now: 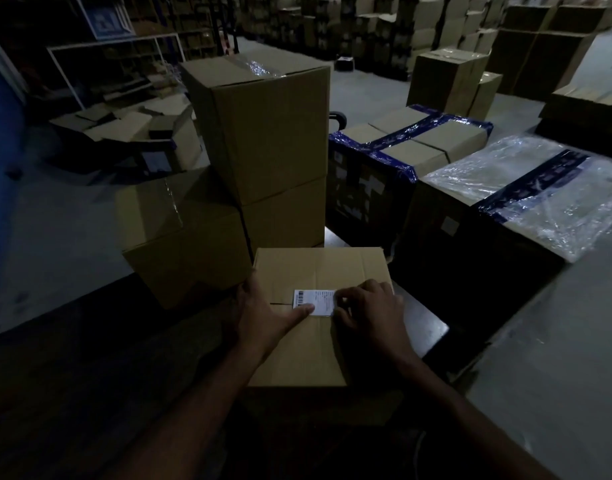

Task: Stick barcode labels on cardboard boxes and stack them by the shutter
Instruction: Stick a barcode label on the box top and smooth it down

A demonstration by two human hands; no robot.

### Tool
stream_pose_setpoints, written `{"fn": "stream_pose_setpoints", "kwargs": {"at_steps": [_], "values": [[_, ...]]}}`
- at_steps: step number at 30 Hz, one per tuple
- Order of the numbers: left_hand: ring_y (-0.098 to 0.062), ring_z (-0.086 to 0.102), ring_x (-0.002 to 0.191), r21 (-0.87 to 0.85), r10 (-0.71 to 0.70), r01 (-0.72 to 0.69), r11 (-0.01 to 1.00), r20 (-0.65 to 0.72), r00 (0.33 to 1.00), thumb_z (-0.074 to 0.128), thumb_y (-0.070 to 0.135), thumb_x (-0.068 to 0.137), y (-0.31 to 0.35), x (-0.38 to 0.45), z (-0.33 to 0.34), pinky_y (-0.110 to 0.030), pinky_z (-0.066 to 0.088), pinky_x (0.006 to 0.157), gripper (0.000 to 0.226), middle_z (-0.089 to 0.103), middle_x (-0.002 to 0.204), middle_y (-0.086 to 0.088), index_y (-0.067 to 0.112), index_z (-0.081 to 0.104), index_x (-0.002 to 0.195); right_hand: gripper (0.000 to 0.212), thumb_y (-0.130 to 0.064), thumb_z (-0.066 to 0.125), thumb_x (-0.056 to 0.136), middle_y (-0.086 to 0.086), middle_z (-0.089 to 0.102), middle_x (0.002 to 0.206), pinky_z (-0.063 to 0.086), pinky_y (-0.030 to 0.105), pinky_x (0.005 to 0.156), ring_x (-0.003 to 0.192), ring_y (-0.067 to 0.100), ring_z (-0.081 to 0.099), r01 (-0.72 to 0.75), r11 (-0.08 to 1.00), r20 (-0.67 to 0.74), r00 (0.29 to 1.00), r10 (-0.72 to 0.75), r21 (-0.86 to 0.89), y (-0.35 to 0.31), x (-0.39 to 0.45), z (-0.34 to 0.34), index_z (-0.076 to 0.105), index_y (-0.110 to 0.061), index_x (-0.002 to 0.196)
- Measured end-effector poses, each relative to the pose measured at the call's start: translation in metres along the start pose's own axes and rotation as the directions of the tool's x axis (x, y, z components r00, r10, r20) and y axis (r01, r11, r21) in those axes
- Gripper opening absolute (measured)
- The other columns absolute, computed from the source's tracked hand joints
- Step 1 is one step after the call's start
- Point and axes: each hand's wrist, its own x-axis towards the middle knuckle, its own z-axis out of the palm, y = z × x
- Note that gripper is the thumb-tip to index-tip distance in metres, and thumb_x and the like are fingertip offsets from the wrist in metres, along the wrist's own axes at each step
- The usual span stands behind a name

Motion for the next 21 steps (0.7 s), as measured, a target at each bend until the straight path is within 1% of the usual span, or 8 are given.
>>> {"fn": "stream_pose_setpoints", "kwargs": {"at_steps": [1,3,7,11,14,16,18,21], "values": [[-0.030,0.038,0.136,0.004,-0.004,0.004,1.000,-0.006,1.000,0.082,0.073,0.050,-0.0010,0.0008,0.0010,-0.052,0.039,0.107,0.131,0.034,0.152,-0.008,0.029,0.015,0.153,0.024,-0.044,0.060,0.087,-0.013,0.049,0.101,0.025,0.032,0.083,0.104,0.012,0.044,0.002,1.000,0.022,1.000,-0.002,0.003,0.0019,0.0024,0.0000,0.063,-0.039,0.110],[-0.030,0.038,0.136,-0.003,-0.018,0.018,1.000,-0.008,1.000,0.083,0.073,0.049,-0.0009,0.0013,0.0019,-0.053,0.040,0.107,0.132,0.034,0.152,-0.008,0.028,0.015,0.153,0.019,-0.042,0.060,0.088,-0.015,0.049,0.098,0.024,0.031,0.081,0.102,0.011,0.044,0.006,1.000,0.055,0.998,-0.007,0.017,0.0054,0.0059,0.0004,0.066,-0.040,0.106],[-0.030,0.040,0.134,0.027,-0.013,0.013,1.000,-0.017,1.000,0.078,0.079,0.045,-0.0015,0.0008,0.0031,-0.054,0.041,0.104,0.133,0.036,0.149,-0.007,0.030,0.015,0.151,0.027,-0.042,0.062,0.087,-0.008,0.054,0.103,0.026,0.031,0.080,0.101,0.013,0.045,-0.025,1.000,0.015,1.000,0.025,0.003,0.0061,0.0057,0.0010,0.065,-0.037,0.114],[-0.030,0.038,0.135,0.008,-0.006,0.006,1.000,-0.022,1.000,0.083,0.072,0.050,-0.0022,0.0017,0.0038,-0.052,0.040,0.106,0.130,0.036,0.150,-0.008,0.028,0.016,0.152,0.021,-0.043,0.060,0.089,-0.009,0.059,0.103,0.025,0.032,0.080,0.103,0.013,0.048,0.009,1.000,0.080,0.997,-0.011,0.025,0.0068,0.0097,-0.0014,0.067,-0.039,0.107],[-0.030,0.040,0.134,0.056,0.002,-0.001,0.998,-0.025,1.000,0.080,0.076,0.049,-0.0034,0.0020,0.0048,-0.052,0.041,0.104,0.130,0.037,0.149,-0.008,0.029,0.016,0.151,0.029,-0.042,0.061,0.088,-0.006,0.056,0.105,0.024,0.031,0.079,0.105,0.017,0.047,-0.020,1.000,0.066,0.998,0.020,0.006,0.0075,0.0081,-0.0011,0.065,-0.036,0.116],[-0.030,0.041,0.132,0.045,0.005,-0.004,0.999,-0.026,1.000,0.082,0.074,0.050,-0.0041,0.0025,0.0051,-0.051,0.042,0.103,0.128,0.038,0.148,-0.008,0.028,0.018,0.151,0.026,-0.039,0.062,0.088,-0.005,0.058,0.106,0.025,0.033,0.081,0.107,0.017,0.047,-0.008,1.000,0.075,0.997,0.007,0.008,0.0083,0.0087,-0.0016,0.066,-0.035,0.114],[-0.030,0.040,0.133,0.012,0.016,-0.016,1.000,-0.024,1.000,0.085,0.068,0.053,-0.0039,0.0024,0.0052,-0.049,0.041,0.104,0.125,0.038,0.148,-0.009,0.028,0.019,0.151,0.021,-0.038,0.062,0.089,-0.008,0.061,0.107,0.026,0.034,0.083,0.107,0.015,0.049,0.000,0.999,0.089,0.996,-0.004,0.053,0.0092,0.0107,-0.0023,0.069,-0.035,0.108],[-0.030,0.036,0.137,-0.002,0.027,-0.028,1.000,-0.019,0.999,0.086,0.064,0.055,-0.0033,0.0013,0.0056,-0.049,0.038,0.107,0.125,0.035,0.152,-0.009,0.026,0.017,0.153,0.023,-0.041,0.060,0.089,-0.008,0.059,0.106,0.026,0.033,0.081,0.105,0.014,0.048,-0.015,0.999,0.081,0.997,0.012,0.037,0.0107,0.0107,0.0025,0.066,-0.037,0.111]]}}
